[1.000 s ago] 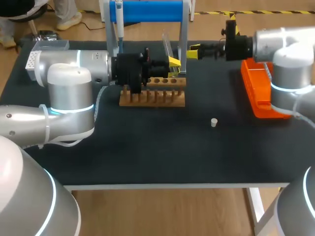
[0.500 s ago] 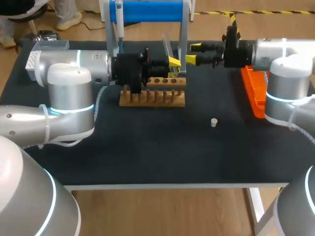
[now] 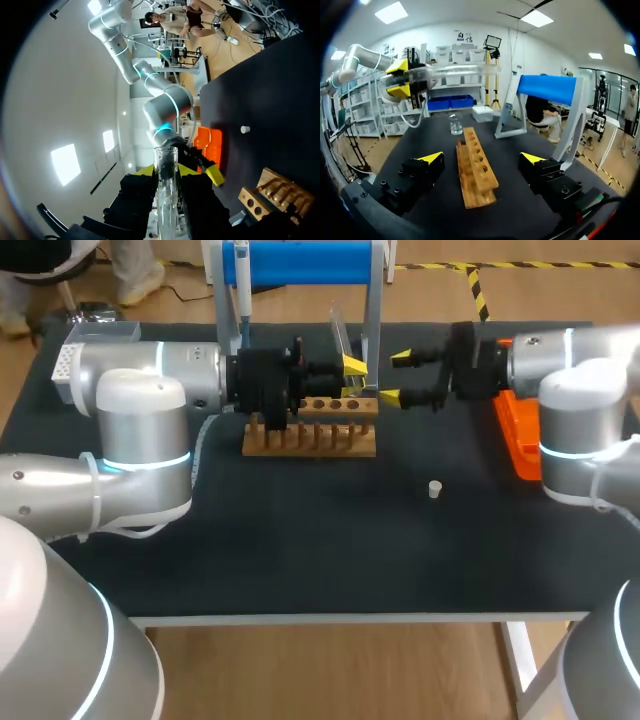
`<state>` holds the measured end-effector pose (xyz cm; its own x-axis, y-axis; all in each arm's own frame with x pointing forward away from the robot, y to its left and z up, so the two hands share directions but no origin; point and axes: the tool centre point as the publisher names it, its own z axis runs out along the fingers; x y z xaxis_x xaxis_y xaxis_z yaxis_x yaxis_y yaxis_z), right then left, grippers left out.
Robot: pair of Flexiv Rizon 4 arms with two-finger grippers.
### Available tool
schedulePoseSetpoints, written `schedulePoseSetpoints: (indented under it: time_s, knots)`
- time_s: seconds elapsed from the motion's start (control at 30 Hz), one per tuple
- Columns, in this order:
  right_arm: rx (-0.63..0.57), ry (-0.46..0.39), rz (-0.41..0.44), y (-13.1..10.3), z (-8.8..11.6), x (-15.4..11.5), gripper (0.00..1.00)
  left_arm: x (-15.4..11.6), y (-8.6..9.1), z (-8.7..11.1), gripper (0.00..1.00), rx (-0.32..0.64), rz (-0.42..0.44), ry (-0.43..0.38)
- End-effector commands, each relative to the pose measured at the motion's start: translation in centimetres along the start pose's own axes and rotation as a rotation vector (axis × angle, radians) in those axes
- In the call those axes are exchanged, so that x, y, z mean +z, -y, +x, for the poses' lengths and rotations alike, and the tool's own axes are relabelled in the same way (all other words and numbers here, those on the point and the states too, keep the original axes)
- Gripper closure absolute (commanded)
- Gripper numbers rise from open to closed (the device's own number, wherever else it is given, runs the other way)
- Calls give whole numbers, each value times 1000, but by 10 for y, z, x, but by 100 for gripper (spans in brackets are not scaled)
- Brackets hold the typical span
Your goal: Invert the test tube, pick up the pipette, mount the tip to pipette, aspirate from beaker and dispense into the tube, eject the tip, return the pipette, and cap with the stopper.
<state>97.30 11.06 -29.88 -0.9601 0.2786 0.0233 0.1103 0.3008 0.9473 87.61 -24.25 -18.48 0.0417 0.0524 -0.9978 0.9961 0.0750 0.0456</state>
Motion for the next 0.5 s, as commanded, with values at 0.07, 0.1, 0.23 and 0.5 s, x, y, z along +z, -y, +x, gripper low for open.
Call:
schedulePoseSetpoints:
  time_s: [0.07, 0.1, 0.23, 0.5]
  knots:
    - [-15, 45, 36, 8, 5, 2, 0, 0, -1, 0, 100, 1, 3, -2]
    - [-22, 56, 46, 11, 7, 2, 0, 0, -1, 0, 100, 1, 3, -2]
    - [-52, 82, 86, 20, 13, 2, 0, 0, -1, 0, 100, 1, 3, -2]
    - [-59, 89, 135, 24, 22, 5, 0, 0, -1, 0, 100, 1, 3, -2]
